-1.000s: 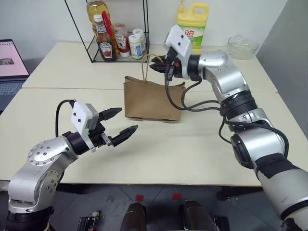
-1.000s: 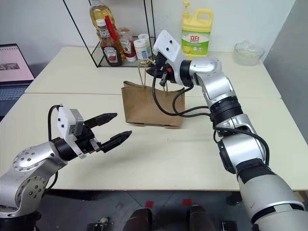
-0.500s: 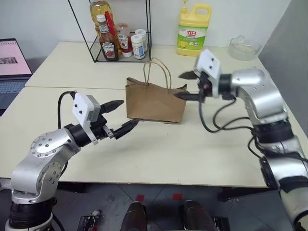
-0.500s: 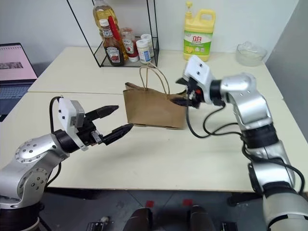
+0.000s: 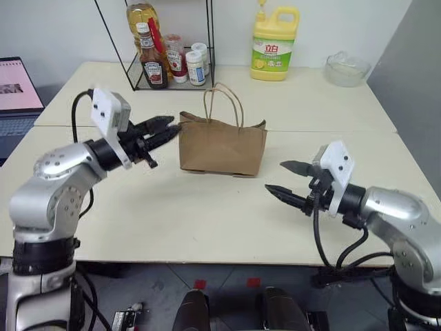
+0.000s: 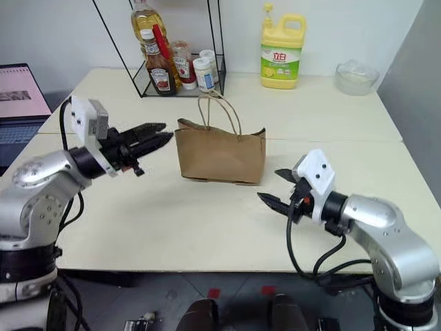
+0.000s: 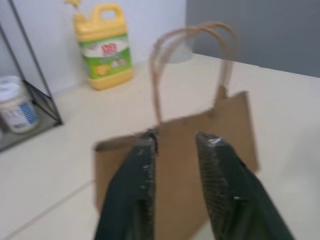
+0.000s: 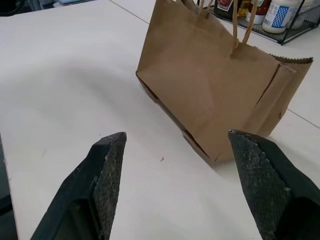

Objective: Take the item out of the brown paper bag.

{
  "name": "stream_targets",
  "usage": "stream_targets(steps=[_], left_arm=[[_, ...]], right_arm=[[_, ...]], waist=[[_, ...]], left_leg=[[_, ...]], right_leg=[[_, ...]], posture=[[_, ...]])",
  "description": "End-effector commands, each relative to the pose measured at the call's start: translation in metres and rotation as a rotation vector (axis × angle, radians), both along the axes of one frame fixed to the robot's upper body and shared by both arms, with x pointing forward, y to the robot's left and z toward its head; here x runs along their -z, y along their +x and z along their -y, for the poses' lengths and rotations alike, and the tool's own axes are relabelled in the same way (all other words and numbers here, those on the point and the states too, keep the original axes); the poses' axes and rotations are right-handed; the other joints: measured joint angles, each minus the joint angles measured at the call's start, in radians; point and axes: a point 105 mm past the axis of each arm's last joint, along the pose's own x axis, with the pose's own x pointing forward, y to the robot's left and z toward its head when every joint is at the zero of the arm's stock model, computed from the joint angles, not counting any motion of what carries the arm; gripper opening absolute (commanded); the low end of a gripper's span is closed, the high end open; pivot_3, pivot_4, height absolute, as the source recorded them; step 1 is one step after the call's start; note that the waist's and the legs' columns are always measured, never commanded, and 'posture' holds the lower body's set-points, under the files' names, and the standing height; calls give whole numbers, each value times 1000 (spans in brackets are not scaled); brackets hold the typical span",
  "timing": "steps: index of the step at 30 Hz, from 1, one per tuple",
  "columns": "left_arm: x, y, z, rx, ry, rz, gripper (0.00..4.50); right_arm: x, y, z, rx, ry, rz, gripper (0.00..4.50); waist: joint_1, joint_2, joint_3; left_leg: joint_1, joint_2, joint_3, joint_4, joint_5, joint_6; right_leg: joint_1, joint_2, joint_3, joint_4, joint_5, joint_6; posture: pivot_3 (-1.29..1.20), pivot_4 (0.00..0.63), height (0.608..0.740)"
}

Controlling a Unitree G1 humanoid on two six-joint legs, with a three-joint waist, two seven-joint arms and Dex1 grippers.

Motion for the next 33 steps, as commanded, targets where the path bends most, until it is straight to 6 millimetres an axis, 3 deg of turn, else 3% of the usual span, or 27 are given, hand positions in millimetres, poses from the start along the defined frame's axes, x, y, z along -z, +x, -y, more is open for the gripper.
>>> stream_targets(steps=[1,4,7,14,22,26,33], left_arm=[[-22,30,-8,-88,65,111,9],[-27,61,-13,-179,109,143,9],[-21,90,-6,-226,180,127,9],[-4,109,15,-193,292,79,9],[19,88,23,95,383,-71,9],[39,64,16,298,523,-180,9],[60,36,3,490,681,-272,9]], right_arm=[[-7,-9,-6,15,18,46,3425],[-6,-12,-8,29,25,45,3425],[-4,-15,-9,45,29,42,3425],[0,-20,-8,76,31,36,3425],[3,-28,-1,75,22,10,3425],[4,-31,2,44,4,-14,3425],[4,-32,3,8,-17,-34,3425]], waist=[[2,-1,0],[2,-1,-1],[3,-2,-1],[-5,-2,-1],[-6,-2,-1],[-10,-2,-1],[-11,-2,-1]], left_leg=[[0,0,0,0,0,0],[0,0,0,0,0,0],[-1,0,-1,0,0,0],[-6,0,-1,-1,0,0],[-10,0,-1,0,2,-3],[-10,0,-1,0,2,-3],[-10,0,-1,0,0,0]], right_leg=[[0,0,-1,0,0,0],[1,0,-1,-2,0,0],[0,0,-2,-2,0,0],[-5,0,-1,-2,0,0],[-8,0,-2,0,0,0],[-9,0,-2,0,0,0],[-8,0,-2,0,0,0]], posture=[[0,150,740],[0,150,740],[0,150,740],[0,150,740],[0,150,740],[0,150,740],[0,150,740]])
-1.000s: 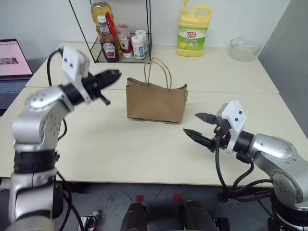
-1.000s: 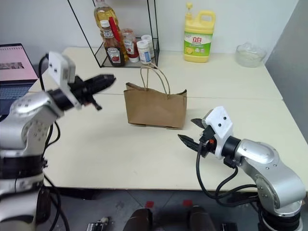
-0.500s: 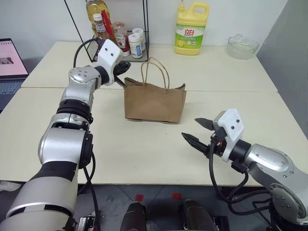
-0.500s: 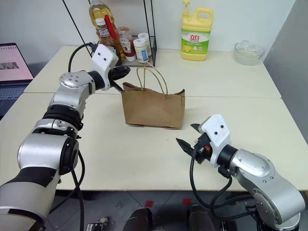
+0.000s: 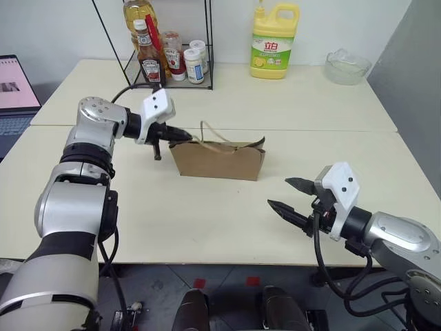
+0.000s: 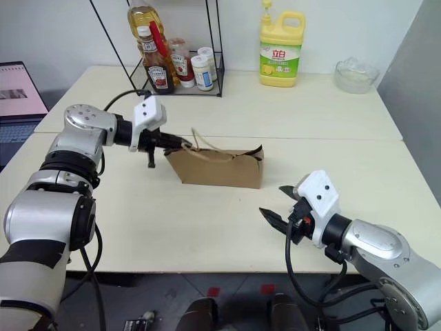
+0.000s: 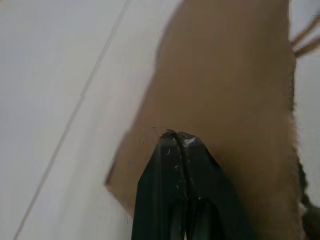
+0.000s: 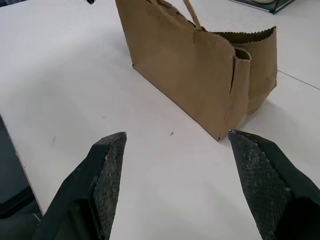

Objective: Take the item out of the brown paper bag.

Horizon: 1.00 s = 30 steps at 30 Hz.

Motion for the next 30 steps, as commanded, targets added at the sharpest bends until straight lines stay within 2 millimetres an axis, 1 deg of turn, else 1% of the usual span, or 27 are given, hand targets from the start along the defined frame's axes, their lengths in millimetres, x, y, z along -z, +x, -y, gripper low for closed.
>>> stream_targets(steps=[1,4,8,12,14,16,19,22,24,26,28,30], left_arm=[[-6,-12,-5,89,57,-4,9],[-4,-21,-6,123,71,-9,9],[0,-37,-5,168,82,-32,9],[22,-68,-10,227,137,-101,9],[30,-78,-11,240,152,-119,9],[34,-83,-10,240,146,-121,9],[31,-83,-7,223,117,-96,9],[20,-83,-4,217,86,-44,9],[7,-87,0,240,70,-2,9],[-1,-91,3,264,71,34,9],[-2,-101,7,315,107,64,397],[5,-116,9,380,150,57,835]], right_arm=[[-8,-6,-3,-42,-2,34,3425],[-5,-10,-4,-62,-7,10,3425],[-2,-13,-6,-80,-10,-7,3425],[1,-14,-9,-104,-18,-27,3425],[2,-14,-10,-114,-22,-30,3425],[3,-14,-11,-121,-26,-32,3425],[4,-13,-12,-131,-35,-33,3425],[5,-14,-12,-143,-44,-34,3425],[7,-16,-11,-158,-61,-39,3425],[9,-19,-10,-169,-74,-47,3425],[11,-22,-9,-185,-85,-59,3425],[12,-25,-10,-202,-89,-69,3425]], waist=[[0,0,0],[-1,0,0],[-4,0,0],[-10,0,0],[-10,0,0],[-6,0,0],[2,0,0],[7,-1,-1],[8,0,0],[8,0,0],[8,0,-1],[7,0,-1]], left_leg=[[0,0,0,0,0,0],[0,0,0,0,0,0],[0,1,0,0,0,0],[0,1,0,1,0,0],[1,1,0,1,0,0],[1,1,0,2,0,0],[0,1,0,3,0,0],[0,1,0,3,0,0],[0,1,0,3,0,0],[0,1,0,3,0,0],[0,1,0,3,0,0],[0,1,0,3,0,0]], right_leg=[[0,0,0,0,0,0],[0,0,0,0,0,0],[0,0,1,0,0,0],[0,0,1,1,0,0],[0,0,1,1,0,0],[0,0,0,2,0,0],[1,0,0,2,0,0],[1,0,0,2,0,0],[1,0,0,2,0,0],[1,0,0,2,0,0],[1,0,0,2,0,0],[1,0,0,2,0,0]], posture=[[0,150,740],[0,150,740],[0,150,740],[0,150,740],[0,150,740],[0,150,740],[0,150,740],[0,150,740],[0,150,740],[0,150,740],[0,150,740],[0,150,740]])
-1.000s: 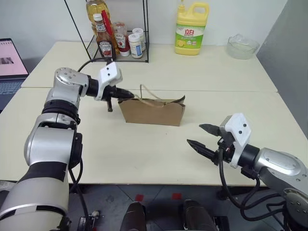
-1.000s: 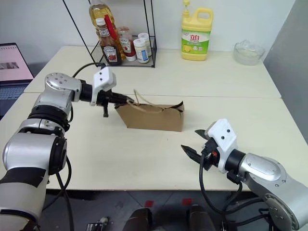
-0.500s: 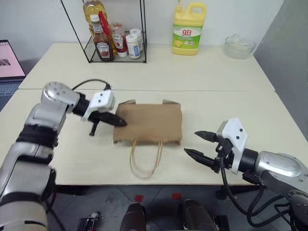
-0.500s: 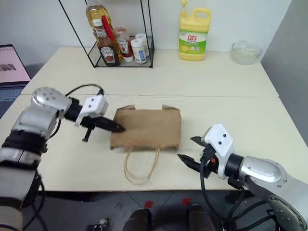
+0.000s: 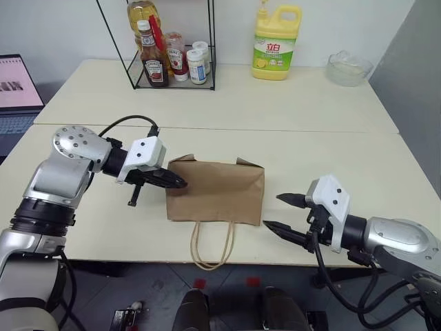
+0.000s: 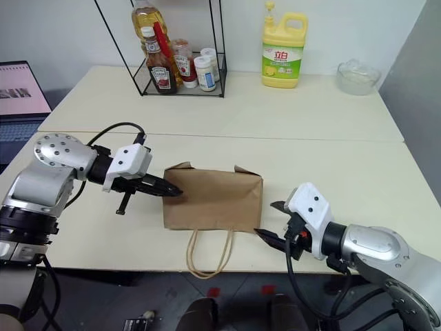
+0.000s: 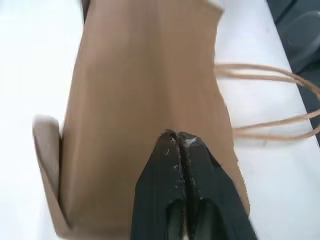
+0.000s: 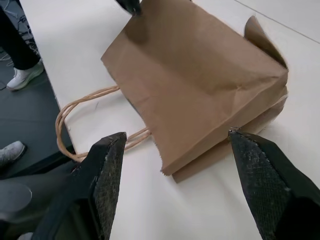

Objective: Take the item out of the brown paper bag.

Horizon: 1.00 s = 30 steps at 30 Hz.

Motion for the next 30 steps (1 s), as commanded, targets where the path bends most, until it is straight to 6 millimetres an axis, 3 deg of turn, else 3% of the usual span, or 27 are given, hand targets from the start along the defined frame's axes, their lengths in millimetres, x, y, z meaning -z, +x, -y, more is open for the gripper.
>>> stream_targets(steps=[1,7,14,18,30], left_arm=[[-1,-24,5,119,49,45,1165],[35,-45,9,303,123,139,3034],[60,-48,17,401,103,229,3034],[66,-50,31,430,45,264,3034],[88,-56,43,529,58,281,3034]], right_arm=[[-4,-9,-5,-62,11,16,3425],[1,-19,-16,-159,0,-20,3425],[7,-29,-23,-223,-22,-51,3425],[8,-32,-24,-234,-27,-60,3425],[7,-29,-22,-220,-40,-63,3425]], waist=[[-3,0,0],[1,0,0],[2,0,0],[2,0,0],[2,0,0]], left_leg=[[1,0,0,0,0,0],[1,0,0,0,0,0],[1,0,0,1,0,0],[1,0,0,1,0,0],[2,0,0,1,0,0]], right_leg=[[0,0,0,0,0,0],[1,0,0,0,0,0],[2,0,0,0,0,0],[2,0,0,0,0,0],[3,0,0,0,0,0]], posture=[[0,150,740],[0,150,740],[0,150,740],[0,150,740],[0,150,740]])
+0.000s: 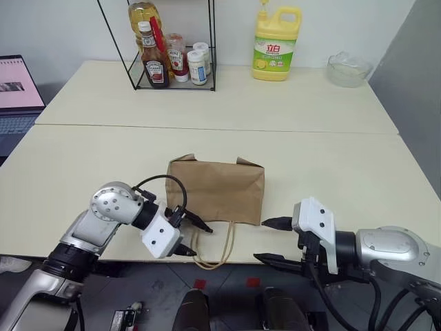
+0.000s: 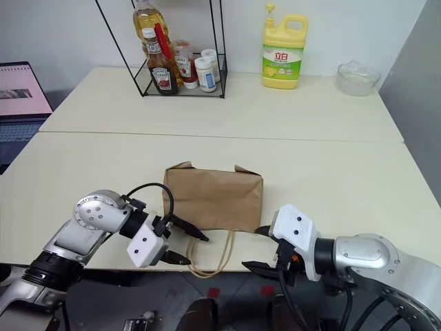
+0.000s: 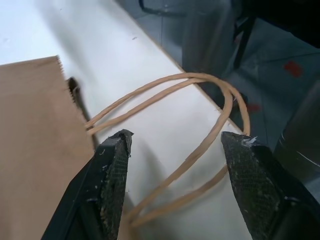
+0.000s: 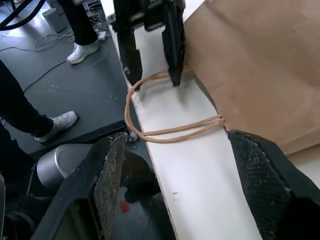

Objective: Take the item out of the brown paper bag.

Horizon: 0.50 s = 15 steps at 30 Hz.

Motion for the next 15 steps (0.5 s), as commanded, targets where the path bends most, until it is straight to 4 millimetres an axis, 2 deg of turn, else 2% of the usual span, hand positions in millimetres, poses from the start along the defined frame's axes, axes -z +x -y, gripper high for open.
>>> stream_targets(steps=[1,4,7,12,15], left_arm=[[0,0,6,29,-10,36,3034],[2,0,13,42,-33,48,3034],[0,4,17,36,-62,60,2461],[-2,8,17,13,-77,55,970],[-6,12,14,-55,-92,-16,50]], right_arm=[[-4,-3,-2,-15,0,26,3425],[-4,-4,-3,-15,0,26,3425],[-2,-5,-3,-16,-6,27,3425],[3,-7,0,-38,-53,37,3425],[6,-8,0,-73,-89,51,3425]], waist=[[0,0,0],[0,0,0],[0,0,0],[0,0,0],[0,0,0]], left_leg=[[0,0,0,0,0,0],[0,0,0,0,0,0],[1,0,0,0,0,0],[1,0,0,0,0,0],[1,0,0,0,0,0]], right_leg=[[0,0,0,0,0,0],[1,0,0,0,0,0],[1,0,0,0,0,0],[1,0,0,0,0,0],[1,0,0,0,0,0]], posture=[[0,150,740],[0,150,740],[0,150,740],[0,150,740],[0,150,740]])
